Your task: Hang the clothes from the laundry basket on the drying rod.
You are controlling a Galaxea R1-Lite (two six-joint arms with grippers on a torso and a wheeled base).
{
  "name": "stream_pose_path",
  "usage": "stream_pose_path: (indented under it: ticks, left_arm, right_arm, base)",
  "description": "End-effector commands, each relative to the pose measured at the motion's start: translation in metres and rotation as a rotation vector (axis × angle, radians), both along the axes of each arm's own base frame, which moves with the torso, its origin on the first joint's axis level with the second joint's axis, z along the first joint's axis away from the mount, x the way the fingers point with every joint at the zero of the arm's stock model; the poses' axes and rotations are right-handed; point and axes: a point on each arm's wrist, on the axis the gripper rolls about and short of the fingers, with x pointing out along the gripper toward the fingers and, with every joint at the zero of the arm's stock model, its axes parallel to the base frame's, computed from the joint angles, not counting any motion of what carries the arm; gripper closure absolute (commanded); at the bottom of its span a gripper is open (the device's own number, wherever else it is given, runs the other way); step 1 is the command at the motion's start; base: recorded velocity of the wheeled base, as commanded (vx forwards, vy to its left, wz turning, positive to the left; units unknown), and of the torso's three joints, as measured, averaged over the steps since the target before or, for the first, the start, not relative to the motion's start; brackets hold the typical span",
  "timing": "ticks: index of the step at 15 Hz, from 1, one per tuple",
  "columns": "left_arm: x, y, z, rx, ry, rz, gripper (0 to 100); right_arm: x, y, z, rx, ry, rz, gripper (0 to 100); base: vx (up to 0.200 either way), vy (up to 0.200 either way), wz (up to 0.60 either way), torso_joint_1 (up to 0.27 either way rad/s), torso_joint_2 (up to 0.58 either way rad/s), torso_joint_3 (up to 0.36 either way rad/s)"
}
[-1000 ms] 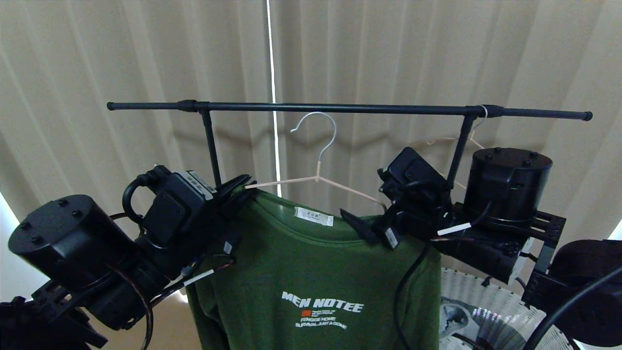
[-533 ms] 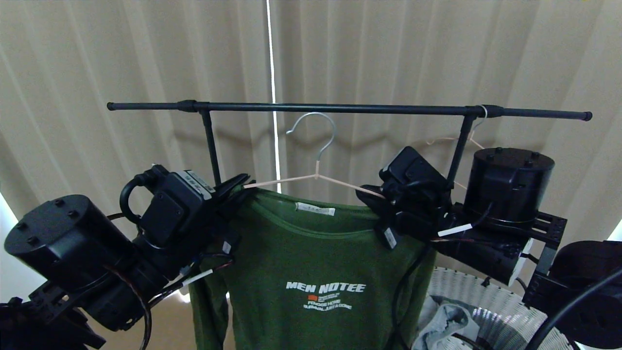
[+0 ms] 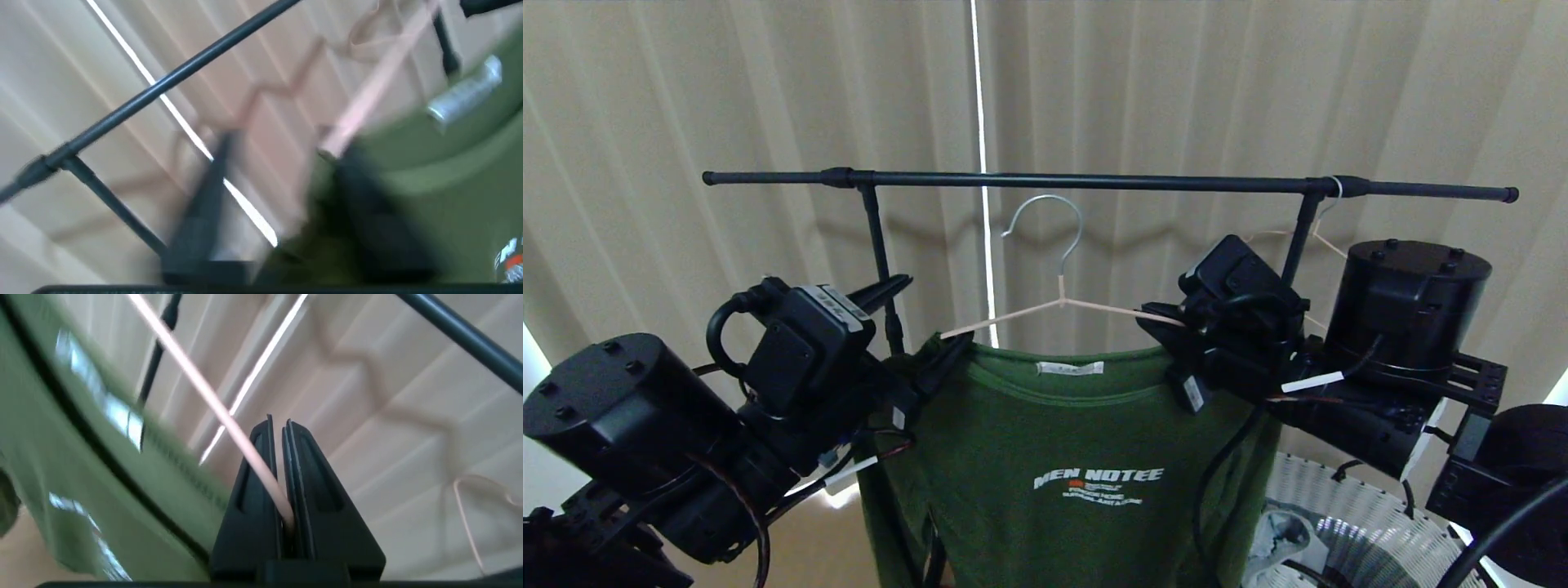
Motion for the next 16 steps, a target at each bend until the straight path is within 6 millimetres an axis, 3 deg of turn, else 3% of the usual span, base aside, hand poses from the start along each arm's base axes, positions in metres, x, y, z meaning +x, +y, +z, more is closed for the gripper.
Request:
stream_pose_path:
  ticks: [1, 3, 9, 11, 13, 16]
  left_arm:
    - [-0.009, -0.001, -0.001, -0.031, 0.011, -0.032, 0]
    - [-0.029, 0.002, -0.021, -0.039, 0.131, -0.075, 0]
    - [-0.039, 0.011, -0.022, -0.065, 0.158, -0.064, 0]
    - [-0.035, 0.017, -0.026, -0.057, 0.173, -0.027, 0]
    - [-0.019, 0.025, -0.025, -0.06, 0.183, 0.029, 0]
    - [-0.009, 0.018, -0.032, -0.059, 0.226, -0.017, 0]
  right_arm:
    - [-0.005, -0.013, 0.004, 0.007, -0.009, -0.032, 100]
    - [-0.006, -0.033, 0.003, 0.001, -0.004, -0.096, 100]
    - [-0.024, -0.066, 0.02, 0.058, -0.048, -0.168, 100]
    - [-0.03, -0.07, 0.024, 0.082, -0.054, -0.169, 100]
    - [-0.041, -0.076, 0.031, 0.137, -0.06, -0.171, 100]
    - [-0.046, -0.079, 0.036, 0.163, -0.074, -0.171, 100]
  base:
    - [0.0, 0.0, 0.0, 0.0, 0.0, 0.0]
    - [0.0, 0.0, 0.0, 0.0, 0.0, 0.0]
    - [0.0, 0.0, 0.0, 0.0, 0.0, 0.0]
    - [0.0, 0.0, 0.0, 0.0, 0.0, 0.0]
    - [0.0, 0.0, 0.0, 0.0, 0.0, 0.0]
    - [0.0, 0.0, 0.0, 0.0, 0.0, 0.0]
